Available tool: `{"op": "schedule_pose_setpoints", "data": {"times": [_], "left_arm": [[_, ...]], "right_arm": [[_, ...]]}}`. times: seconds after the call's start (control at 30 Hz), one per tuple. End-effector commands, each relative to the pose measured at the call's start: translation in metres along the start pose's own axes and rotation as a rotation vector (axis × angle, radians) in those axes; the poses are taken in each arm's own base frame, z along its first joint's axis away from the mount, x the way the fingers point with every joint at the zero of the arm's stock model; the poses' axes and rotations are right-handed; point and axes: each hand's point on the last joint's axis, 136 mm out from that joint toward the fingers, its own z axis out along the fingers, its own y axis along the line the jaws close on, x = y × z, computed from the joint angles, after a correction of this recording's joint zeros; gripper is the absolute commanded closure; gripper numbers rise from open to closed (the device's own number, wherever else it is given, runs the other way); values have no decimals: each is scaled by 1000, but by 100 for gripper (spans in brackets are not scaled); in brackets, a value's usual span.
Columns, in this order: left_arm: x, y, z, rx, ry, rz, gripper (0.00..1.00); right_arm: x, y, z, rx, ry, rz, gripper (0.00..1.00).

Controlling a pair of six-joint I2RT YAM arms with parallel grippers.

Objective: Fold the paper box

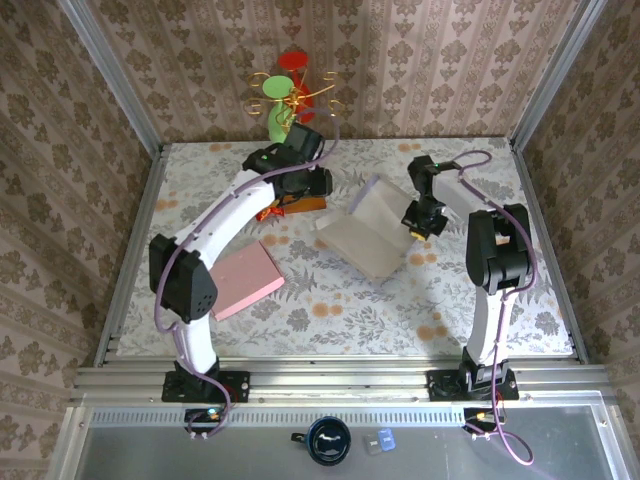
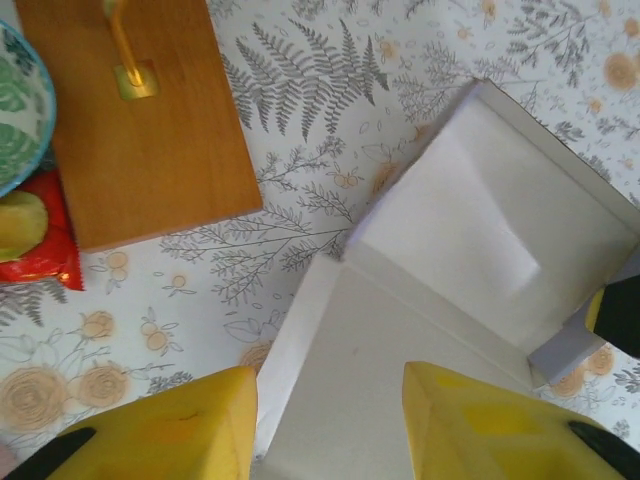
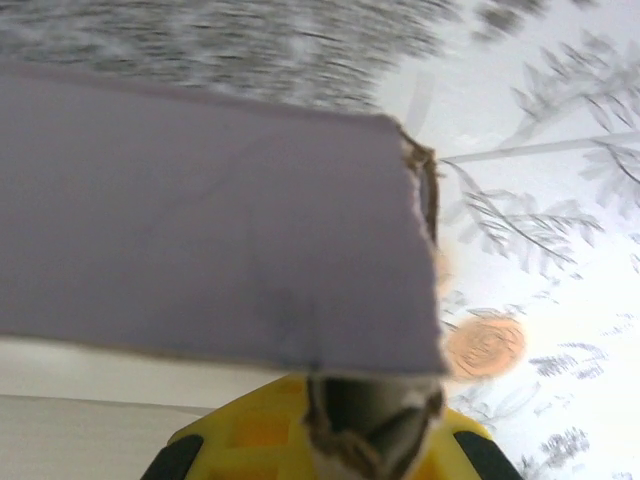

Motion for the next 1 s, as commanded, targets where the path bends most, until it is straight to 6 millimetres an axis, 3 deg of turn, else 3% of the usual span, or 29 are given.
{"op": "schedule_pose_setpoints", "data": {"times": [0.0,0.17,0.37,0.6,0.77,0.97], "left_arm": [[14,7,-15,-4,39,-16,57],[37,18,-17,-4,75,-33,58],[80,26,1,8,151,-50,61],[110,2,31,120,153,-66,64],[123,-25,53,240,162,-112,66],[128,-39,68,299,167,-168,66]], "right_arm": [[34,-50,21,161,186,186,100],[44,-70,19,168,237,374,100],[67,-80,21,186,339,530,100],[99,-84,26,225,411,693,100],[122,-78,35,224,468,765,100],[139,-64,41,127,482,884,96]]}}
